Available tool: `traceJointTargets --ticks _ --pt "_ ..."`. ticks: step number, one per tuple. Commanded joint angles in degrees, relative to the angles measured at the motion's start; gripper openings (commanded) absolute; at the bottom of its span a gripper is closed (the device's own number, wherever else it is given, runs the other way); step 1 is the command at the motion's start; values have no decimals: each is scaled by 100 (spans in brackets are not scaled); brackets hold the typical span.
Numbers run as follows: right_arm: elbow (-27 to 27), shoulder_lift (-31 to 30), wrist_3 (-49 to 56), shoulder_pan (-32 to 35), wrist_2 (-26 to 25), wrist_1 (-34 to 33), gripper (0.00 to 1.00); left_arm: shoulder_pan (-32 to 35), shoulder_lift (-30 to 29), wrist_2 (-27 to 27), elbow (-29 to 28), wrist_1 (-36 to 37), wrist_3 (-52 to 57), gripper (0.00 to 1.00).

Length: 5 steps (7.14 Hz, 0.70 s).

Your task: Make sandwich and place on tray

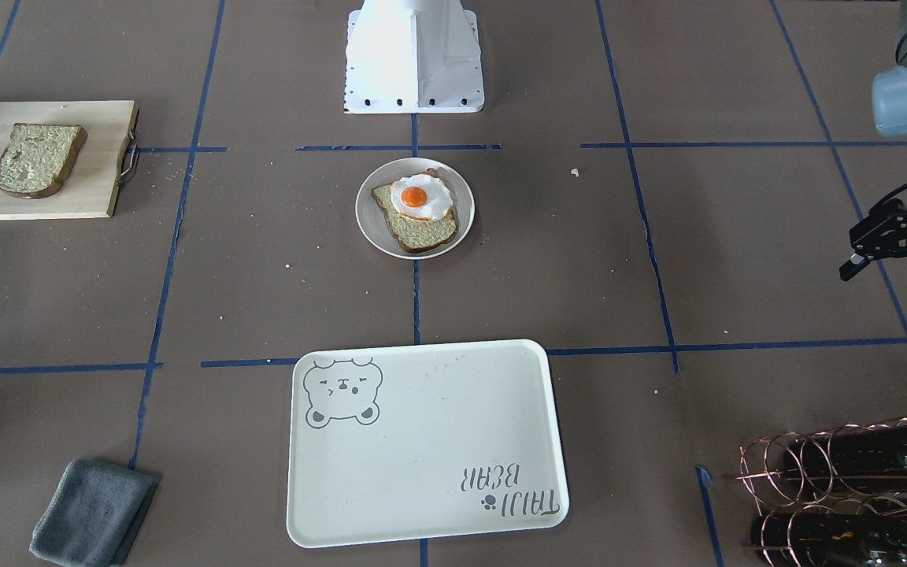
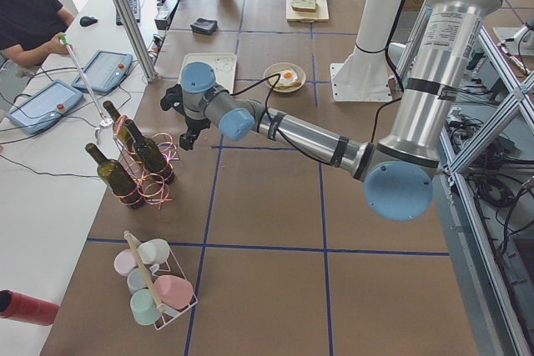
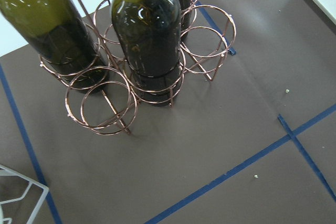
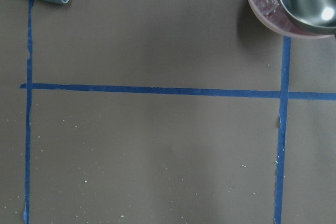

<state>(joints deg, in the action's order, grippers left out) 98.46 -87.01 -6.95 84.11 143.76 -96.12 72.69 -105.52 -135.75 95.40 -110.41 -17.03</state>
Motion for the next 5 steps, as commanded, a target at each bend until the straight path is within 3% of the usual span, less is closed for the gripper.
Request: traceJointTargets --ticks 1,2,4,5 --pt "33 -201 -52 -88 -180 188 100 -604 -311 49 214 -7 -1412 100" --pt "33 -620 -322 -166 -530 1034 100 -720 -329 40 311 -7 -1730 100" --pt "24 -1324 -2456 -744 -901 3404 100 -870 -373 49 452 -7 -2049 100" --pt "137 -1675 -3313 -1226 -946 3998 100 -975 -382 179 505 -7 -2128 100"
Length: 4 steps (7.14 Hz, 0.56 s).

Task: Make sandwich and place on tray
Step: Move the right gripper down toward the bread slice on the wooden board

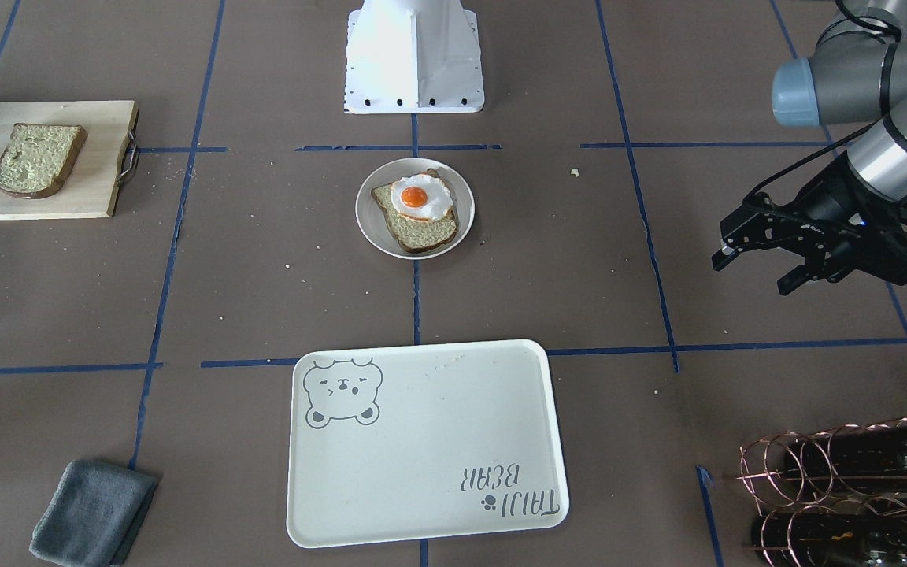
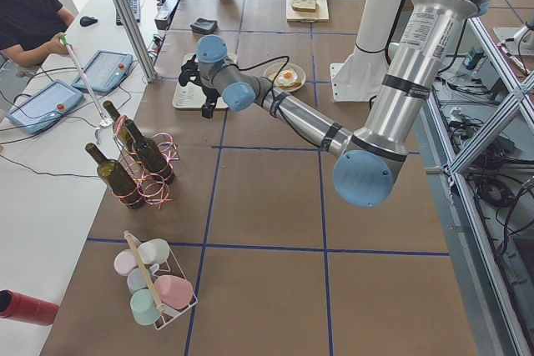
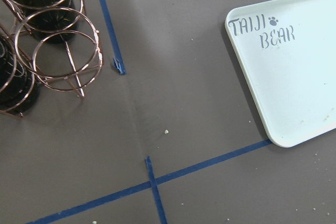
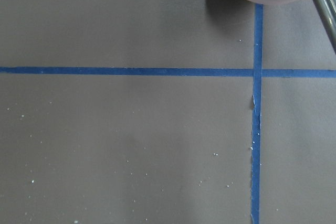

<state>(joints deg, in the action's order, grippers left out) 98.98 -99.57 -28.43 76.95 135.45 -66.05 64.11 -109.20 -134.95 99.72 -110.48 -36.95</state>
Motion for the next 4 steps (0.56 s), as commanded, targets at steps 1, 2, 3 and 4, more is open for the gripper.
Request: traceJointTargets --ticks 1,2,3,4 --pt "321 -745 -1408 -689 -133 1258 100 -197 -14 214 92 -87 -232 100" --pt "437 -1044 -1646 -760 -72 1305 100 -250 -14 232 92 -262 -442 100" --pt "473 -1491 -1692 -978 -124 1749 100 -302 -14 259 101 -299 -514 100" --pt "473 -1887 -1701 -1102 -142 2136 100 -346 -14 259 118 -299 -523 100"
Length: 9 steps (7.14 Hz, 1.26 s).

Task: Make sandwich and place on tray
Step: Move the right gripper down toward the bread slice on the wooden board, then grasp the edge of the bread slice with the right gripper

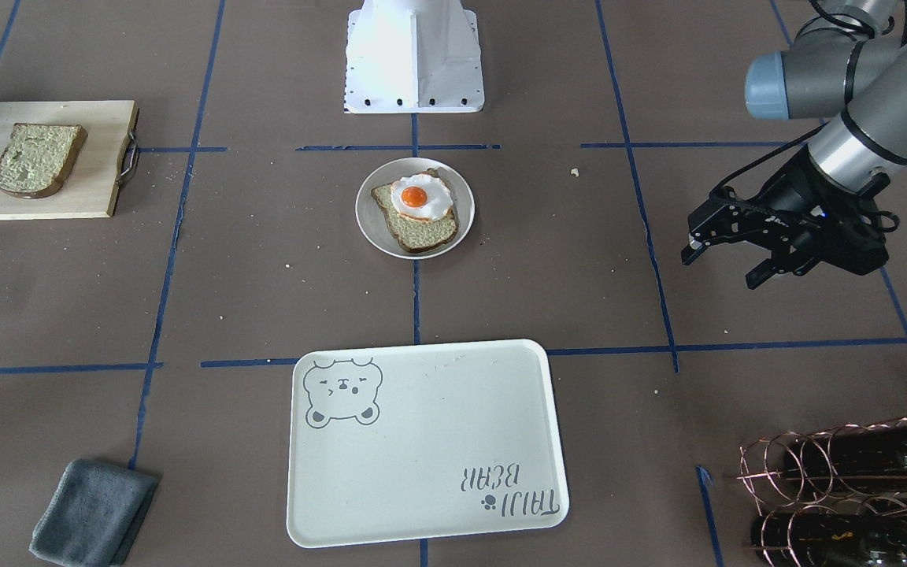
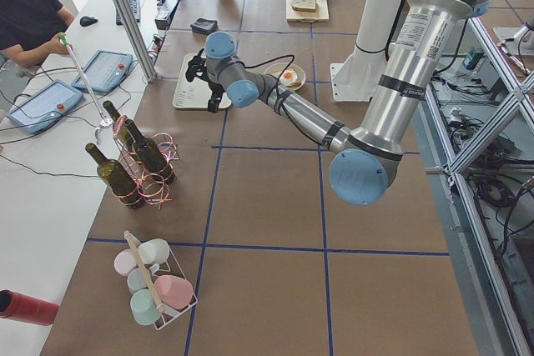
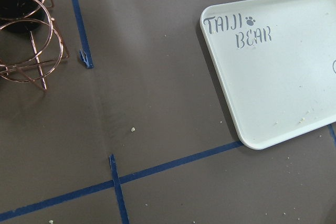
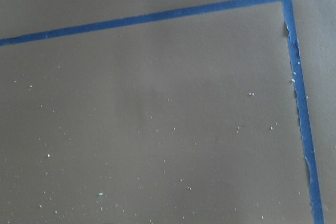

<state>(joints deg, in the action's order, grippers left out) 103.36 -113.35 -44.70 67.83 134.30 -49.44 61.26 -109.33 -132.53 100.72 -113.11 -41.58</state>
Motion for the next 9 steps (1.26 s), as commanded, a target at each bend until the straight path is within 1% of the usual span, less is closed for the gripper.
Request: traceJointTargets --ticks 1,2,3,4,5,6,8,9 --pt "36 -687 -179 -313 -26 714 100 -71 -1 17 27 -36 -61 100" --pt "36 -706 -832 -697 -174 995 100 -71 -1 17 27 -36 -61 100" --pt "27 -810 -1509 -1275 -550 1476 100 -71 -1 17 36 -36 -61 100" --pt "18 -855 -1872 -1742 -884 1707 100 -71 -1 17 36 -45 -52 100" --pt "-43 -855 -1885 -1982 -1062 1718 100 -71 -1 17 36 -36 -52 100" --pt "-87 -864 -1885 -2106 -1133 1736 97 -71 -1 17 36 -36 -52 100" --pt "-157 -882 -1867 -2291 -1143 1736 71 -71 -1 17 53 -36 -52 100" --pt "-167 -908 -1867 -2388 -1143 1736 67 -71 8 17 53 -36 -43 100"
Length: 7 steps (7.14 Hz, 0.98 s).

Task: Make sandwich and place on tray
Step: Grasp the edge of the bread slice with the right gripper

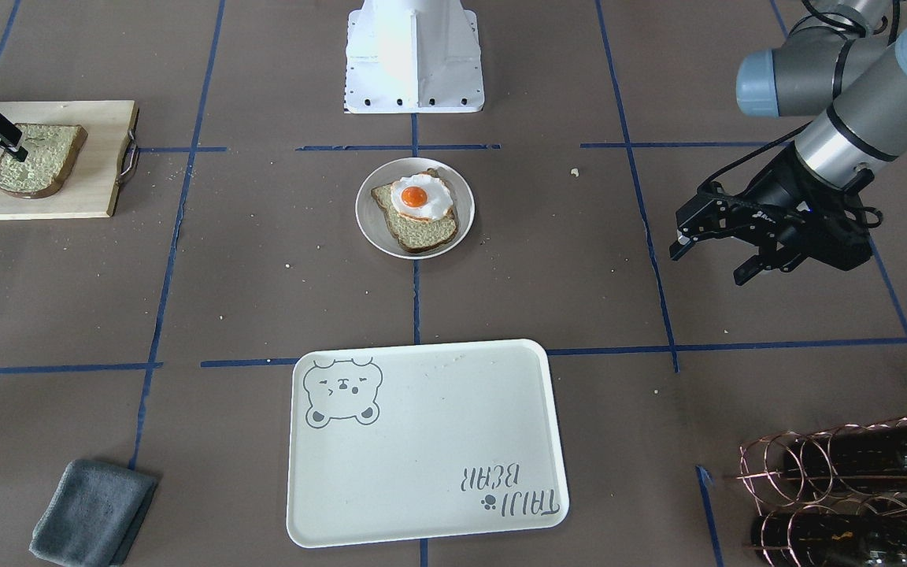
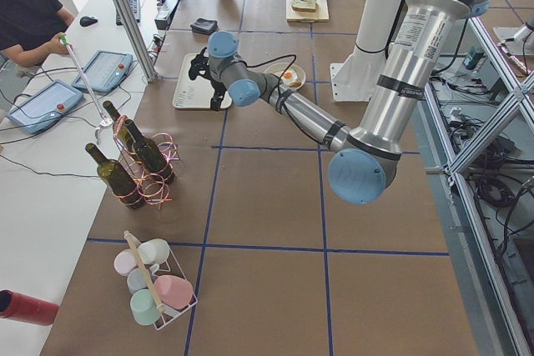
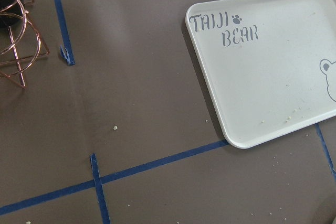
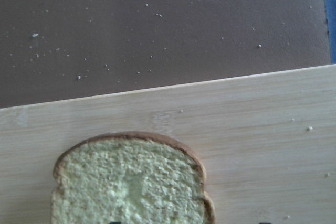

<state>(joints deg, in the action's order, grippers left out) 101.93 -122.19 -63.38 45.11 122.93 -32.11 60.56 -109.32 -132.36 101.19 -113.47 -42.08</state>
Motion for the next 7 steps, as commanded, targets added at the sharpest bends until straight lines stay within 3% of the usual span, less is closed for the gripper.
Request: traceJointTargets --ticks 1,5,6,7 --pt "-24 -33 1 -152 -6 3 66 0 7 9 6 -9 7 100" --pt "-130 -33 1 -213 -15 3 62 0 7 9 -3 0 15 100" --pt "-130 -33 1 -213 -15 3 56 0 7 9 -3 0 15 100" --pt "-130 -33 1 -213 -15 3 40 0 7 9 -3 0 15 100"
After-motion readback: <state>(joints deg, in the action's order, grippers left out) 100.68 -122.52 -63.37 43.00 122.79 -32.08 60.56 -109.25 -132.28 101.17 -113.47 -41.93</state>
